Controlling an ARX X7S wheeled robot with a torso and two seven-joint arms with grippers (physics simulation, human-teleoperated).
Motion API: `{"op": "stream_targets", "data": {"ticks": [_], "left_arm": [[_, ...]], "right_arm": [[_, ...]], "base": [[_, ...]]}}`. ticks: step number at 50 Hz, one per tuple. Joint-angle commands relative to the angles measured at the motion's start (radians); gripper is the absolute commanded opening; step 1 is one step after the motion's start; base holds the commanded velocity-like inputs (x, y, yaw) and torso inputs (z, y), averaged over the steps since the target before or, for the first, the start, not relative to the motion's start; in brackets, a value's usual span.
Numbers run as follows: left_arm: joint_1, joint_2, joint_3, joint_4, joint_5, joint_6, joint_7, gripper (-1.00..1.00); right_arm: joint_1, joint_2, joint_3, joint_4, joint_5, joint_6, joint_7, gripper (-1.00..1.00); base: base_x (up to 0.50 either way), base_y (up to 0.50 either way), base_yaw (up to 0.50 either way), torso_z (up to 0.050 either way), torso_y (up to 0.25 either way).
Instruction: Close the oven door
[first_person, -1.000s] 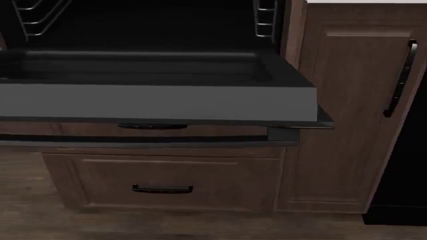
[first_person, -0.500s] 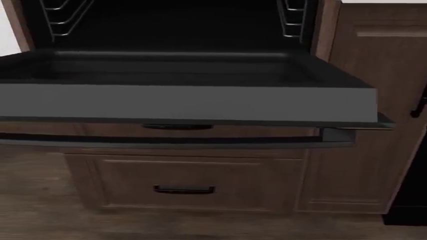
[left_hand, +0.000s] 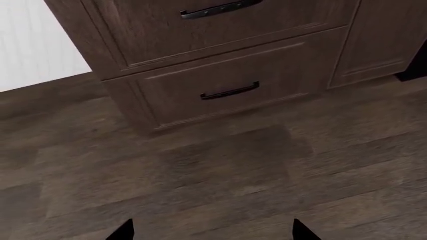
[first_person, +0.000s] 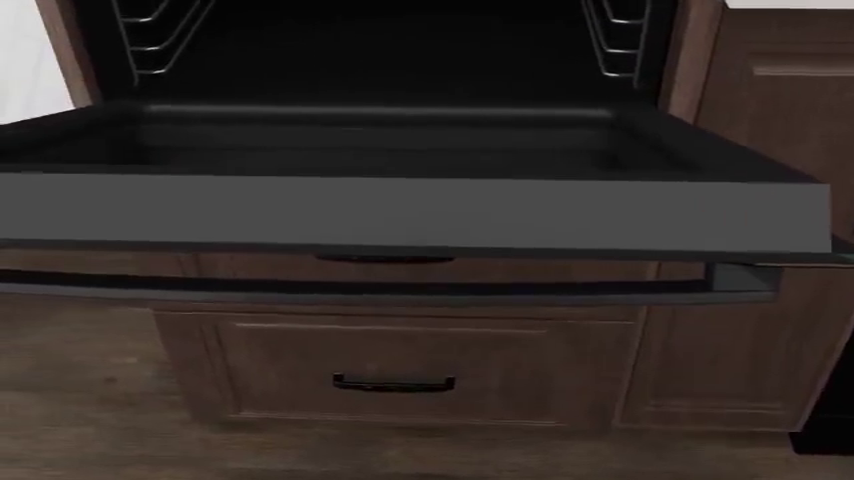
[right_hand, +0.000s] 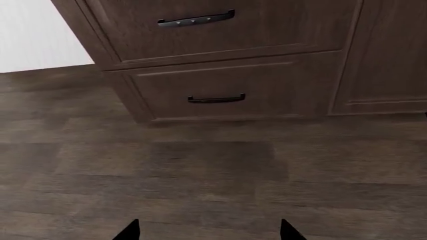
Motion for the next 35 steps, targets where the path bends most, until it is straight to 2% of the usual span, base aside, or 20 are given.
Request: {"op": "stream_targets", "data": {"ticks": [1, 5, 20, 25, 27, 32, 35], "left_arm": [[0.003, -0.001, 0.003, -0.002, 0.0, 0.011, 0.0, 1.0], [0.003, -0.009, -0.007, 0.044, -0.017, -0.032, -0.013, 1.0], [0.0, 0.0, 0.009, -0.015, -0.002, 0.021, 0.0, 1.0], [-0.005, -0.007, 0.001, 0.035, -0.022, -0.031, -0.012, 1.0], [-0.002, -0.002, 0.011, -0.003, -0.007, 0.01, -0.002, 1.0], [-0.005, -0.008, -0.001, 0.029, -0.024, -0.026, -0.012, 1.0], [-0.001, -0.002, 0.009, -0.018, -0.008, 0.02, -0.001, 1.0]], "right_arm": [[-0.008, 0.0, 0.008, 0.001, 0.005, -0.023, -0.002, 1.0], [-0.006, 0.0, 0.004, 0.003, 0.005, -0.026, -0.005, 1.0], [0.0, 0.003, -0.008, 0.009, -0.001, -0.023, 0.001, 1.0], [0.001, 0.005, -0.011, 0.006, -0.003, -0.024, 0.004, 1.0], [0.001, 0.007, -0.012, 0.003, -0.005, -0.025, 0.006, 1.0], [0.001, 0.008, -0.014, 0.0, -0.006, -0.025, 0.009, 1.0], [0.001, 0.008, -0.014, 0.001, -0.007, -0.033, 0.007, 1.0]], "base": [[0.09, 0.0, 0.0, 0.0, 0.0], [0.12, 0.0, 0.0, 0.0, 0.0], [0.12, 0.0, 0.0, 0.0, 0.0], [0.12, 0.02, 0.0, 0.0, 0.0], [0.12, 0.03, 0.0, 0.0, 0.0], [0.12, 0.05, 0.0, 0.0, 0.0], [0.12, 0.05, 0.0, 0.0, 0.0]]}}
